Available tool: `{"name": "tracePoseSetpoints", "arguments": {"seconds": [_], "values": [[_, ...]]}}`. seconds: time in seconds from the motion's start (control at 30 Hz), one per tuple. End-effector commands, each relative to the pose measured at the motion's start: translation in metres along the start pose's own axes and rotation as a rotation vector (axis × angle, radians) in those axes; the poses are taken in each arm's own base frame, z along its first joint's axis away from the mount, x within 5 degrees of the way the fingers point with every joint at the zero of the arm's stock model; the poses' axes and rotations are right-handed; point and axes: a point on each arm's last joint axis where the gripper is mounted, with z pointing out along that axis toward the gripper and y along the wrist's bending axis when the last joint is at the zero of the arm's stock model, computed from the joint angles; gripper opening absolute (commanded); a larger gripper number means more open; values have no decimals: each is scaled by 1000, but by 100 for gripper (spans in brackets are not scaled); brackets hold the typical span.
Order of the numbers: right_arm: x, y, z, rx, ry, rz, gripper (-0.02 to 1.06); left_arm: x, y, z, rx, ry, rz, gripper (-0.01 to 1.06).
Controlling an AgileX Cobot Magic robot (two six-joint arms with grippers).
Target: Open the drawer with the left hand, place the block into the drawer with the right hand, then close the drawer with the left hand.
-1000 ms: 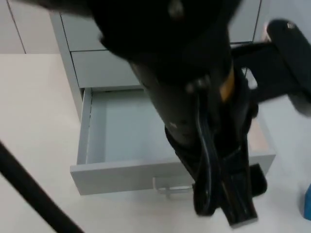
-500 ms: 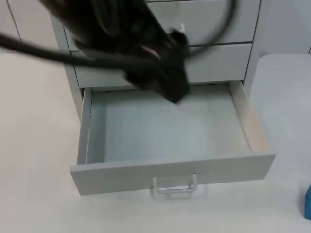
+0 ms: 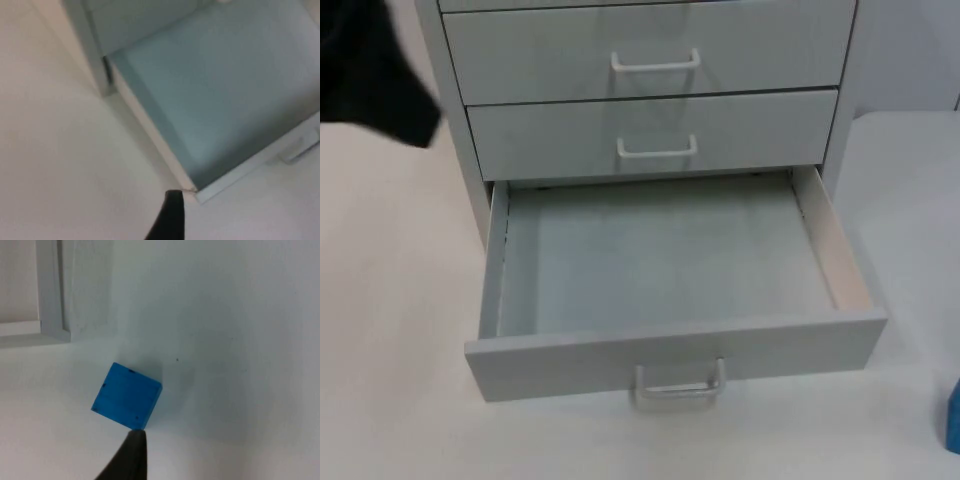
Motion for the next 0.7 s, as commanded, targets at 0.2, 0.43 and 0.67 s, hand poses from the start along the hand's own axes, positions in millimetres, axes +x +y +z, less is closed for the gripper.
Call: {"name": "tracePoseSetpoints", "arguments": {"seconds": [0.2, 0.43, 0.67], "values": [[-1, -1, -1, 3, -3, 2, 105, 31, 38, -33, -165, -109, -204, 79], [-1, 0, -1, 1, -3, 4, 105, 39, 43, -59, -261, -184, -216, 102], [-1, 0, -1, 1, -3, 4, 105, 44, 42, -65, -297, -174, -179, 105]]}}
